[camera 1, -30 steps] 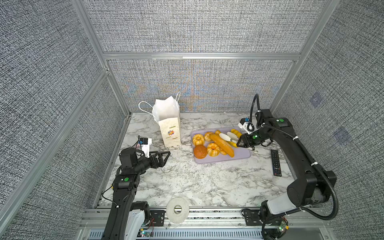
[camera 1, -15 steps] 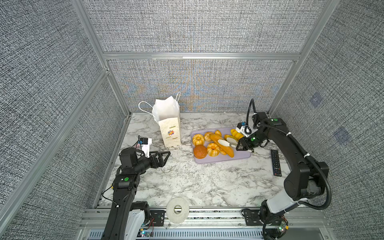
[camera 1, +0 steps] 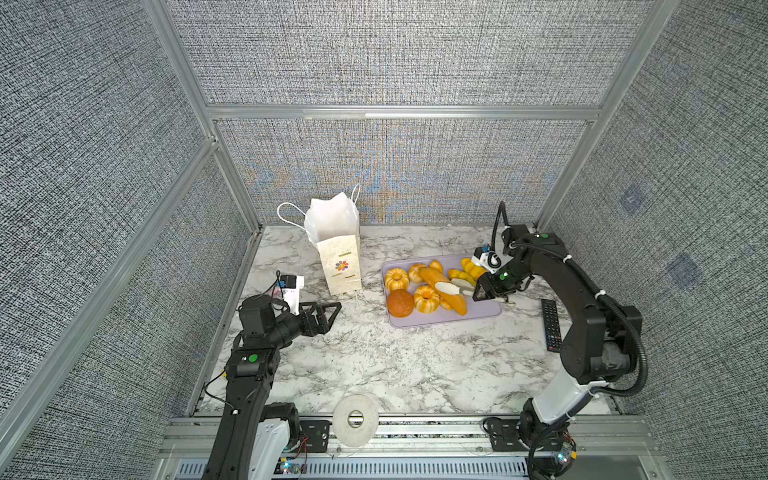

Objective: Take the fake bread out of the paper bag

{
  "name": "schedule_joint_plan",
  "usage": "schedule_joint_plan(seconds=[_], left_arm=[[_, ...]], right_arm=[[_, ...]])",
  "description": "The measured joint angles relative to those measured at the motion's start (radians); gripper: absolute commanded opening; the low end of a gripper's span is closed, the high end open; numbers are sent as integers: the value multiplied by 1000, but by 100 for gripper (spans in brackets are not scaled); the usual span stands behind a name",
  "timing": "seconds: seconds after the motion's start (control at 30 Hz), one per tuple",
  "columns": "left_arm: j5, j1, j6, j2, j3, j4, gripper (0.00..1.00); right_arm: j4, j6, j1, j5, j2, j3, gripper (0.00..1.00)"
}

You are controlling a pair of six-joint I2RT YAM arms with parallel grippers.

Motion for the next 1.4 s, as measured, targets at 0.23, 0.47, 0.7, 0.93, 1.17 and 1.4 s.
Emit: schedule_joint_plan(seconds=[0.23, 0.47, 0.7, 0.93, 1.17, 1.4], left_arm=[[2, 0, 0, 0, 0, 0, 99], [2, 0, 0, 0, 0, 0, 99], [3, 0, 0, 0, 0, 0, 99], [3, 0, 0, -2, -3, 1, 99], [3, 0, 0, -7, -5, 1, 99], [10, 0, 0, -8, -5, 1, 99]], right_arm=[[3, 10, 7, -39, 18, -27, 36], [0, 45, 11, -40, -48, -16, 18], [9, 143, 9, 22, -148, -30, 16], [109, 306, 11, 136, -254, -158, 7], [230, 460, 67, 175, -304, -266, 6], [270, 517, 123, 213, -272, -271, 9]])
